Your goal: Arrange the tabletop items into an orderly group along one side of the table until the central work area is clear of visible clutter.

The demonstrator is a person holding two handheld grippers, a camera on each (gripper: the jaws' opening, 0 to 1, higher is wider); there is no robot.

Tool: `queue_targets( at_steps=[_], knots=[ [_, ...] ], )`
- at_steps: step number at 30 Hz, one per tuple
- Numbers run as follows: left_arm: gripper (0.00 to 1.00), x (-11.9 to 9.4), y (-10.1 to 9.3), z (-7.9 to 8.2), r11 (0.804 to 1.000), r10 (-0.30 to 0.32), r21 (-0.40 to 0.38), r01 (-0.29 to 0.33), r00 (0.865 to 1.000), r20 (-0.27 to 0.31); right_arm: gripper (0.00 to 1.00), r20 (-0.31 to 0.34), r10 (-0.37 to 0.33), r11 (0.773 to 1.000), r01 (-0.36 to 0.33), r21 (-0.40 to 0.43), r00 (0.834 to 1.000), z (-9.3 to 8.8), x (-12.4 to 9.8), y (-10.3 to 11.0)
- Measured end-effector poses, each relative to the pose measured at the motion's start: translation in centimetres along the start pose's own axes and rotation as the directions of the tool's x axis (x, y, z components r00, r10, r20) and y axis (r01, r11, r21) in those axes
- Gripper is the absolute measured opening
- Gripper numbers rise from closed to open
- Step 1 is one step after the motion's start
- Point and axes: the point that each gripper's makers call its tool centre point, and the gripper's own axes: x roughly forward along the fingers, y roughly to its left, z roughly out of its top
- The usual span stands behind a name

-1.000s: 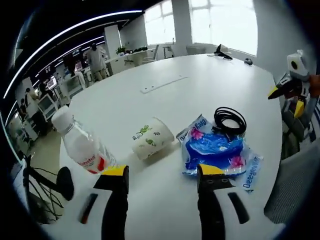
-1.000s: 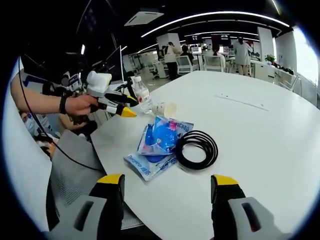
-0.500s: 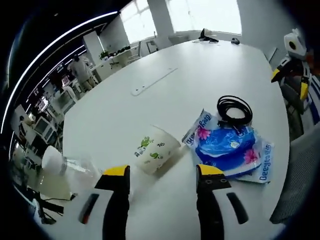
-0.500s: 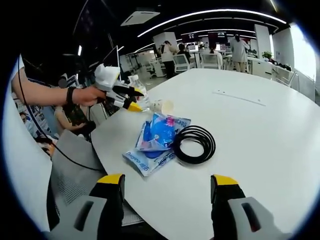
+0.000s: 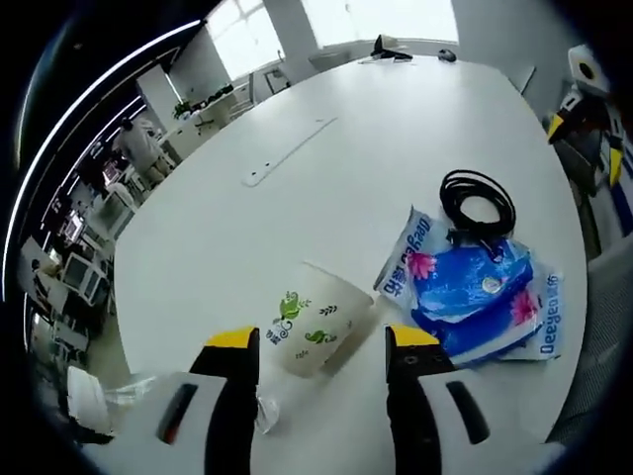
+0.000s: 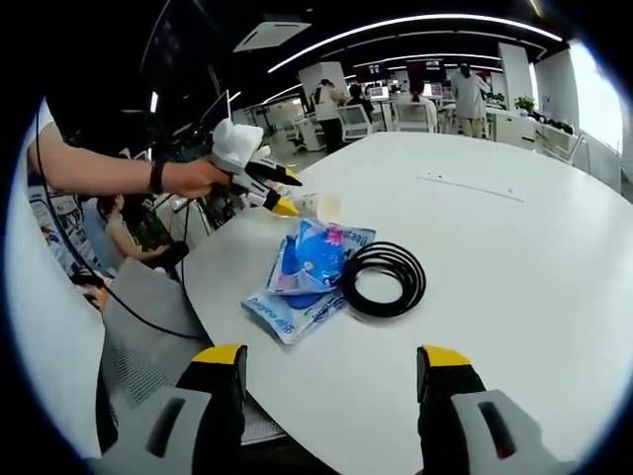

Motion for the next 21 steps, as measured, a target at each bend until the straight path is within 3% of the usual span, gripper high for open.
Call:
queue_targets(
  at_steps=[6,16,21],
  knots=[
    [0.48,1.1,0.5,-0.3,0.997,0.007,0.073,-0.003,0.999,-0.049,0.72,-0.005,-0.005,1.000,0.005,0.013,1.000,-0.5,-0.1,-0.2],
    [0.51,2.9,-0.1,-1.5,0.996,-0.044,0.075,0.053,0.993,-0.114,0.72,0.004,-0.010,1.000,0.010,0.030,1.000,-0.3,0.0,-0.2],
    [0.49,3.2,0.1,-1.0,0.996,-0.048,0.069,0.057,0.992,-0.118,0.71,0.000,-0.008,0.999,0.008,0.034,1.000,-0.4,0.1,-0.2]
  ],
)
